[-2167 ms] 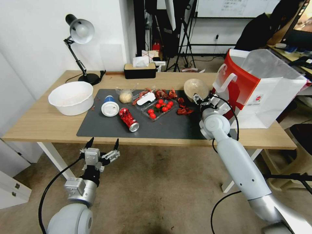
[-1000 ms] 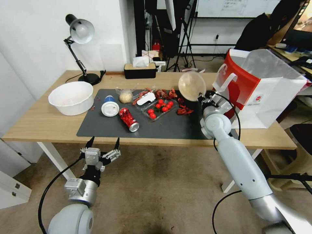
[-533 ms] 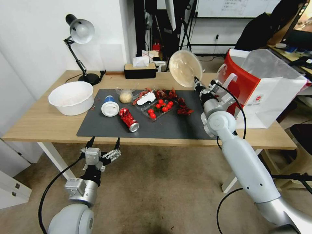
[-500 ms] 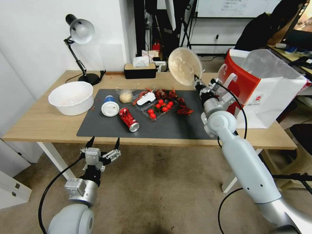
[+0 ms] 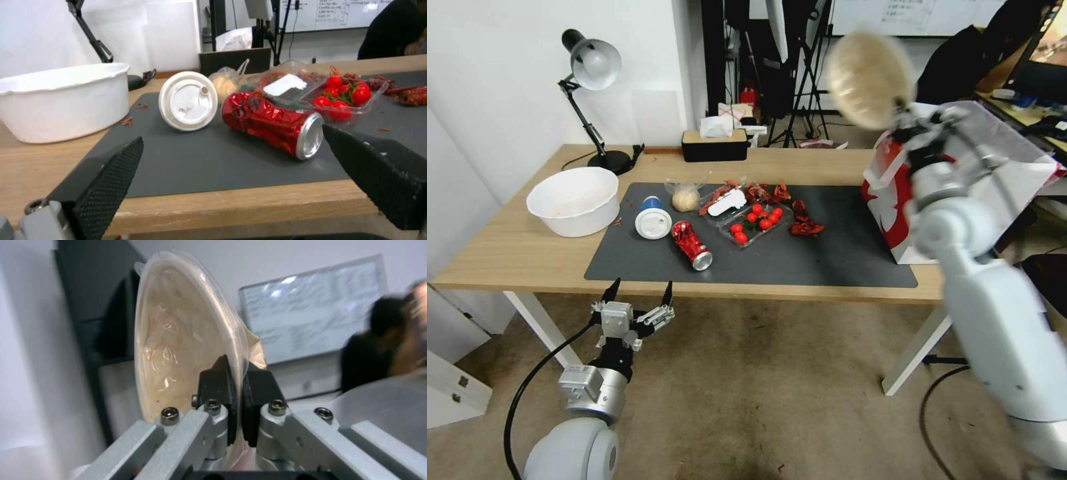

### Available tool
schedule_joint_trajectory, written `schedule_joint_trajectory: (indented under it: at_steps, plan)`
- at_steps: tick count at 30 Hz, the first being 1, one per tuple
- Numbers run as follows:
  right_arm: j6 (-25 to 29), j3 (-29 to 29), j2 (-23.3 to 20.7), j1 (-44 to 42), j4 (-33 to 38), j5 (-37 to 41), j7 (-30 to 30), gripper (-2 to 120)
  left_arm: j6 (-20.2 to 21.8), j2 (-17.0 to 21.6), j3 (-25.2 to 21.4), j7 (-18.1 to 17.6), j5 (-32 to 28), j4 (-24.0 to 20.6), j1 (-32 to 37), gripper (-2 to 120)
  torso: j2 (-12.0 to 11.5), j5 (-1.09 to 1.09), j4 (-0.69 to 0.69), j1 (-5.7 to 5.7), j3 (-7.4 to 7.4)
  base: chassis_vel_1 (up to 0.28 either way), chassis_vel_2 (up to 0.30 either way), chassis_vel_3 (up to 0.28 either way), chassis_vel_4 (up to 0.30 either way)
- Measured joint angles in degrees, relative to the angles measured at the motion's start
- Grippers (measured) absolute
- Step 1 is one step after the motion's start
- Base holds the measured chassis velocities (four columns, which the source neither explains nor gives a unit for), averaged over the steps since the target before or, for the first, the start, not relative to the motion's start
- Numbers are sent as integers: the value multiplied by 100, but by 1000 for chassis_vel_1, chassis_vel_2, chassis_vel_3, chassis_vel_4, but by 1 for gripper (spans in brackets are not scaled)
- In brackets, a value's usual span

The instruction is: Pick up the trash from the table and place it into the takeout bag.

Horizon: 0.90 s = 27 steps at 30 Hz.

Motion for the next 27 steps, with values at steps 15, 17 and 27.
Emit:
schedule_joint_trajectory:
  at_steps: [15, 17, 27]
  plan:
    - [-488, 456, -385, -551, 29, -764, 569, 0, -2, -35, 7, 6, 40, -76, 54, 100, 0, -1, 1, 0, 0, 0, 0, 0, 0]
    - [-525, 437, -342, -556, 52, -764, 649, 4, -10, -39, 3, 6, 41, -87, 76, 100, 0, -2, 2, 0, 0, 0, 0, 0, 0]
    - [-558, 465, -344, -612, 149, -724, 774, 42, -23, -51, 5, 6, 58, -100, 88, 100, 0, -2, 2, 0, 0, 0, 0, 0, 0]
